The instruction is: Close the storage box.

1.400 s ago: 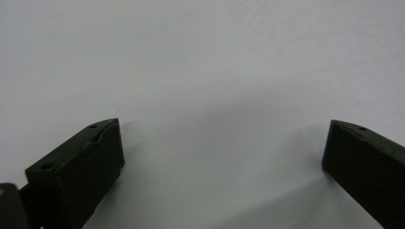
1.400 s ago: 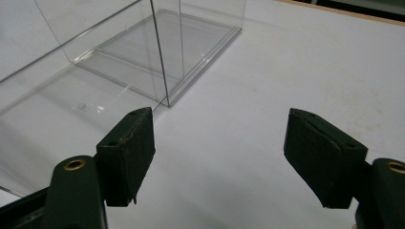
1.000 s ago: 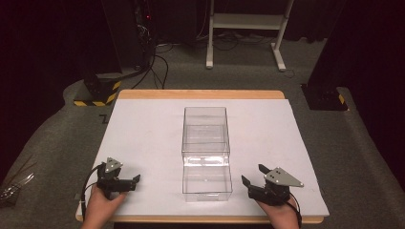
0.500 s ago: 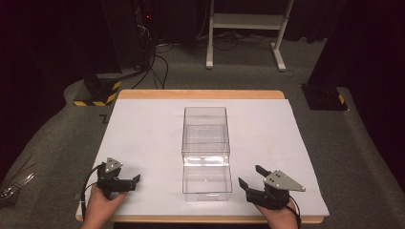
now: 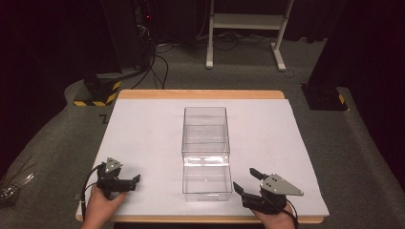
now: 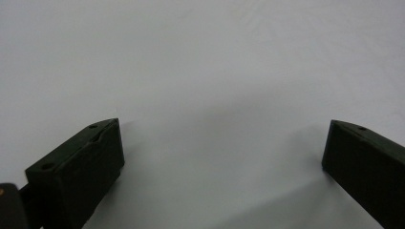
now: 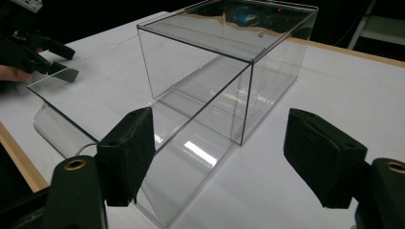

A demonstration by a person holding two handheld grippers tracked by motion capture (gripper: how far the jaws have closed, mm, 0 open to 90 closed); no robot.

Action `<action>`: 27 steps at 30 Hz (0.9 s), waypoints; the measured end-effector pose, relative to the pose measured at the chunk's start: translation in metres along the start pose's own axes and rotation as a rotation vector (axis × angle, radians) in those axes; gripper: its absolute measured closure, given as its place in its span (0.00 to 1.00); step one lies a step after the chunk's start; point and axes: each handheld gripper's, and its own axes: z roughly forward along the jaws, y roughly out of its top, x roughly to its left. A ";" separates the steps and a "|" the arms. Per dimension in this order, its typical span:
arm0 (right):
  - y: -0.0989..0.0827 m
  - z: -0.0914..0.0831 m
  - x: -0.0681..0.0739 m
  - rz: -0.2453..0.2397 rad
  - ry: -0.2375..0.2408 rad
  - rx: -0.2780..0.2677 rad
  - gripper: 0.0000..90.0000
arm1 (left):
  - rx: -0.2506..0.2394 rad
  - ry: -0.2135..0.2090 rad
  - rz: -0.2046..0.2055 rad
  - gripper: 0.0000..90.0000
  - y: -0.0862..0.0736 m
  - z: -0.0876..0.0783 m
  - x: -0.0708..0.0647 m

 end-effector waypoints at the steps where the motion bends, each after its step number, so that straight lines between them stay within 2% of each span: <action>1: 0.000 0.000 0.000 0.001 0.004 -0.001 0.29 | 0.000 0.000 -0.001 0.01 0.000 0.000 0.000; 5: -0.001 0.002 0.002 0.007 0.022 0.005 0.30 | 0.000 0.000 0.000 0.01 0.000 0.000 0.000; 27: -0.010 0.014 0.018 -0.033 0.086 0.051 0.30 | 0.000 0.000 -0.001 0.01 0.000 0.000 0.000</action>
